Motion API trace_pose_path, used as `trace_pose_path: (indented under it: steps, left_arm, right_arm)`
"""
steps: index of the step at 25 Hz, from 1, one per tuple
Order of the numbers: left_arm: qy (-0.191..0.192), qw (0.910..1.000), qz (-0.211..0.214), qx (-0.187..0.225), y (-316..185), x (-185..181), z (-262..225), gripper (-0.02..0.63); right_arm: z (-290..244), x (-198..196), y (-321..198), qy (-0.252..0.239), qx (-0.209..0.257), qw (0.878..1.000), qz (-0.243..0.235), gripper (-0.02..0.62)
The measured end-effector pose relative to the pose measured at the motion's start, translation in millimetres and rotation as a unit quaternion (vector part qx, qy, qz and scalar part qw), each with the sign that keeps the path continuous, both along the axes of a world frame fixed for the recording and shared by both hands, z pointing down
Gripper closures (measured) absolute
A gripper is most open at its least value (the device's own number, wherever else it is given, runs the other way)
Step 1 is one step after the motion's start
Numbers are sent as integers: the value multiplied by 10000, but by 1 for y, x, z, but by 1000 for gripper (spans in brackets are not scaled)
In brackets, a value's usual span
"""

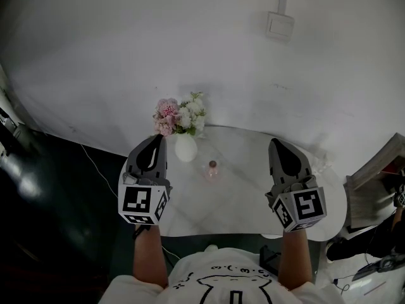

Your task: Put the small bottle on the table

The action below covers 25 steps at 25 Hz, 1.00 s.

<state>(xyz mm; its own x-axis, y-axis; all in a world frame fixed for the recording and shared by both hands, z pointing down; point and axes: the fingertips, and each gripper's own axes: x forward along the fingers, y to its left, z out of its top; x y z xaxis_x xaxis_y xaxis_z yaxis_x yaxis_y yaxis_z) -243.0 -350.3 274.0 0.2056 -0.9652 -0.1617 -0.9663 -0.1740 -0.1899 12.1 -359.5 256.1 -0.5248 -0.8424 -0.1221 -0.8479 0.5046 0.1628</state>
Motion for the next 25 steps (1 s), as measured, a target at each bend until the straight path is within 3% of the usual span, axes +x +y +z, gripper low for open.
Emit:
trace_pose_path:
  steps: [25]
  left_arm:
    - [-59, 10000, 60, -11, -12, 0, 2, 601]
  right_arm:
    - [7, -1, -11, 148, -73, 9998, 146, 603]
